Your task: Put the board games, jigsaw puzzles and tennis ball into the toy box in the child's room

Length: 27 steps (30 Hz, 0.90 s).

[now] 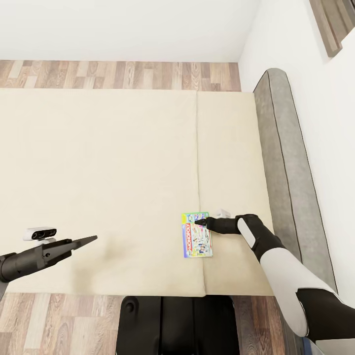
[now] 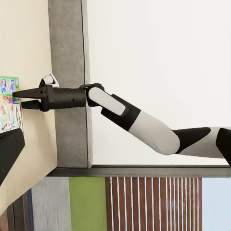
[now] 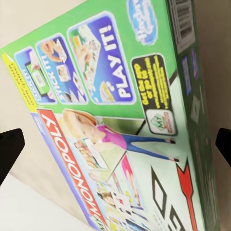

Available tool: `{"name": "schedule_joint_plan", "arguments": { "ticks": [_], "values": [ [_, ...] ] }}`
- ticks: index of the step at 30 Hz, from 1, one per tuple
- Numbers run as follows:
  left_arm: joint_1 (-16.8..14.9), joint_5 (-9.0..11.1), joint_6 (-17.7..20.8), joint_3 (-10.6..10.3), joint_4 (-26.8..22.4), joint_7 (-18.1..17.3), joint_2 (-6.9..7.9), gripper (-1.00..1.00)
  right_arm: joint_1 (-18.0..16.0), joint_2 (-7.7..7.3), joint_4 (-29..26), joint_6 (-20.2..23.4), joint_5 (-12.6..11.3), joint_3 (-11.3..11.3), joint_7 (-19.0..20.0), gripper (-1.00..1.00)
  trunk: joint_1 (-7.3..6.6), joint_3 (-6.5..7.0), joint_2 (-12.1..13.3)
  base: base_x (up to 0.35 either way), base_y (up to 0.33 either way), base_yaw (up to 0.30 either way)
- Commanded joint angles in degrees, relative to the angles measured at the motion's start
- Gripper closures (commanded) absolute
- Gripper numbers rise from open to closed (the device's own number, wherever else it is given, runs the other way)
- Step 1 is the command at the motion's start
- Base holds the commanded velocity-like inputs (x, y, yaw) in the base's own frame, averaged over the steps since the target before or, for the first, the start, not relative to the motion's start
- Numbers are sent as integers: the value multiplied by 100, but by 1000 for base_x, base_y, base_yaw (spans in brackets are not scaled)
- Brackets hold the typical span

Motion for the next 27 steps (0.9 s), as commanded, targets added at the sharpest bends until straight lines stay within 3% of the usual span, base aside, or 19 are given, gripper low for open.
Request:
{"name": "schedule_joint_plan", "arguments": {
  "ticks": [1,27],
  "values": [
    [-1,-2,61,1,-2,-21,2,-100,-1,-1,-4,29,-11,3,3,-100,3,-6,-9,0,0,0],
    [-1,-2,61,6,7,-21,2,-100,-1,-5,-4,29,-17,2,27,-100,3,-6,-9,0,23,0]
  ]
}}
